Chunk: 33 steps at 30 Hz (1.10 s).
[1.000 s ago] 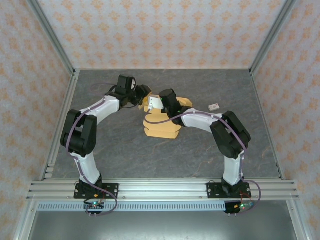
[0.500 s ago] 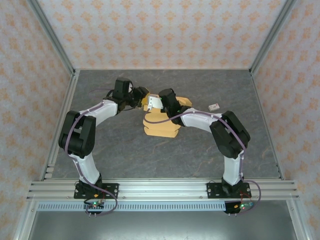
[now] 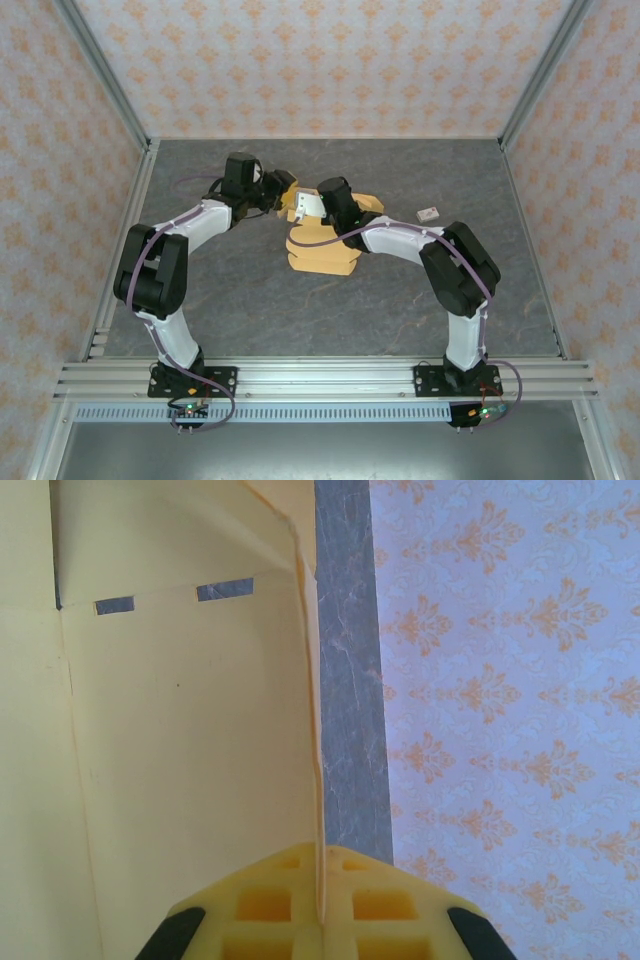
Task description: Fold the paper box
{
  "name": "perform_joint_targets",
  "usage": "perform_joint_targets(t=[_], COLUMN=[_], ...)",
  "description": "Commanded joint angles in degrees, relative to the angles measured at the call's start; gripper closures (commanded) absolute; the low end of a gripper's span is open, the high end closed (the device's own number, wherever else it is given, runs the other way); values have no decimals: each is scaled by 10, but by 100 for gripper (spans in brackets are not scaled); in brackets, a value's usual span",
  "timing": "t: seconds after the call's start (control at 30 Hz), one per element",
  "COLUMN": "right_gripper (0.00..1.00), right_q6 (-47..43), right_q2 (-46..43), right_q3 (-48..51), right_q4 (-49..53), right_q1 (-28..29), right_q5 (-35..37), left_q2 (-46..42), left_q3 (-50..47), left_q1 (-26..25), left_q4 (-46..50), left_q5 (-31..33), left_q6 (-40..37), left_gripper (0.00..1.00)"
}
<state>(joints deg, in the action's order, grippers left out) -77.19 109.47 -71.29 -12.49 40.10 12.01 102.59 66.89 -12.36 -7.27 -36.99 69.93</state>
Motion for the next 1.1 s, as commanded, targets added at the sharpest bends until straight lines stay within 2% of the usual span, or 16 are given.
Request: perform_joint_targets(t=[0.0,0.73,0.8,1.07], right_gripper=[100,100,100,100], right_q6=[11,29,28,36], right_q2=[10,13,12,3], right_q3=[-24,-20,-19,-22], right_q4=[-6,-9,-7,21], right_q1=[1,4,1,-15], right_q5=[3,1,2,-5], left_q2=[2,53,42,-60], left_q3=[-11,-24,-28,-62], left_q1=[-9,-25,-19,7], left_q4=[-41,-131,-115,34], left_q5=[-19,-10,-5,31], left_q6=[26,95,76,-95], left_gripper=[60,61,61,51])
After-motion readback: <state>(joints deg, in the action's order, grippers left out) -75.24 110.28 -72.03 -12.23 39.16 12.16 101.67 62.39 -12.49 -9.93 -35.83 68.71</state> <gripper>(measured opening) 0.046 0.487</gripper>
